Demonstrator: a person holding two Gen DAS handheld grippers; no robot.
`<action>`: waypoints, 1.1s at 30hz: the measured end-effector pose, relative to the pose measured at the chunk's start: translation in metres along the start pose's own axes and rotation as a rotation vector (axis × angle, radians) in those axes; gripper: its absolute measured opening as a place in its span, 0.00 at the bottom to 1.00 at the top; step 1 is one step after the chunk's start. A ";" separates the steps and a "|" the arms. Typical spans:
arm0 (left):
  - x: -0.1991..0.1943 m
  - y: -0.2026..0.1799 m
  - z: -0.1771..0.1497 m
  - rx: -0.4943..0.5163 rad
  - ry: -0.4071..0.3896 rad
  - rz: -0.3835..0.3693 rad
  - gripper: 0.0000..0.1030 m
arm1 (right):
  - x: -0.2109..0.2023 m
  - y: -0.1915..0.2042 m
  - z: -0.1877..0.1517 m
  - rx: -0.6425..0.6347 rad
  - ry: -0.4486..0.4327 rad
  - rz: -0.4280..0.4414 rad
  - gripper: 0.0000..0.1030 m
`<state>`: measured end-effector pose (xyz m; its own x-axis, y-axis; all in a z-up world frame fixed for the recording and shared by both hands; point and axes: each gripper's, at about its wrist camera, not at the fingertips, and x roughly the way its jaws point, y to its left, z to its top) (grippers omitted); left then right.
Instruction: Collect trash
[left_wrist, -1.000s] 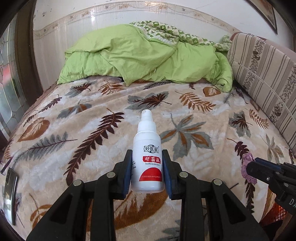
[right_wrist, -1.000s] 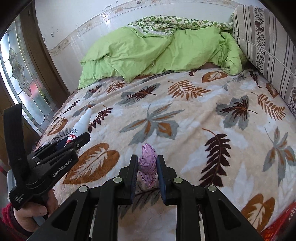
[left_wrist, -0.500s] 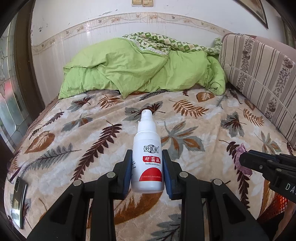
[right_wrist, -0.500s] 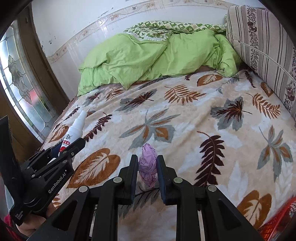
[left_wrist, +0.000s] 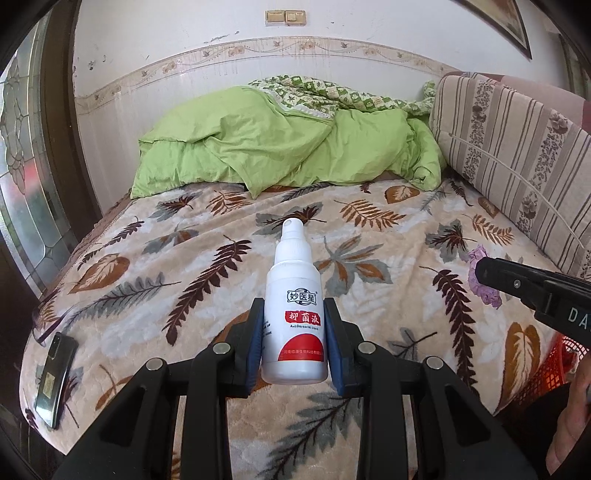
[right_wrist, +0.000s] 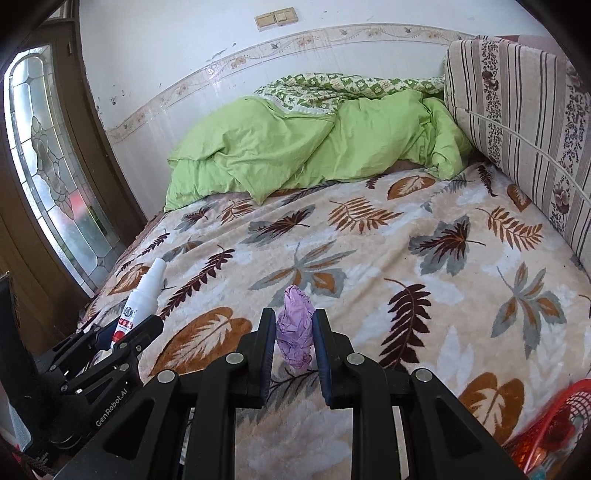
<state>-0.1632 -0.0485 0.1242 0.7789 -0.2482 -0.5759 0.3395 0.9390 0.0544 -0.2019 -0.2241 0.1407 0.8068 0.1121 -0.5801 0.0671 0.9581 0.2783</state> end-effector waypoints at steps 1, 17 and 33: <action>-0.006 -0.001 0.000 0.002 -0.007 0.001 0.28 | -0.005 0.002 -0.002 -0.006 -0.006 -0.002 0.21; -0.070 -0.035 0.000 0.060 -0.074 -0.109 0.28 | -0.066 -0.010 -0.025 0.079 -0.013 0.046 0.21; -0.069 -0.086 0.007 0.140 -0.047 -0.309 0.28 | -0.116 -0.062 -0.031 0.182 -0.069 -0.002 0.21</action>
<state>-0.2423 -0.1134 0.1649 0.6505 -0.5295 -0.5446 0.6295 0.7770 -0.0036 -0.3182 -0.2884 0.1673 0.8446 0.0857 -0.5285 0.1688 0.8941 0.4148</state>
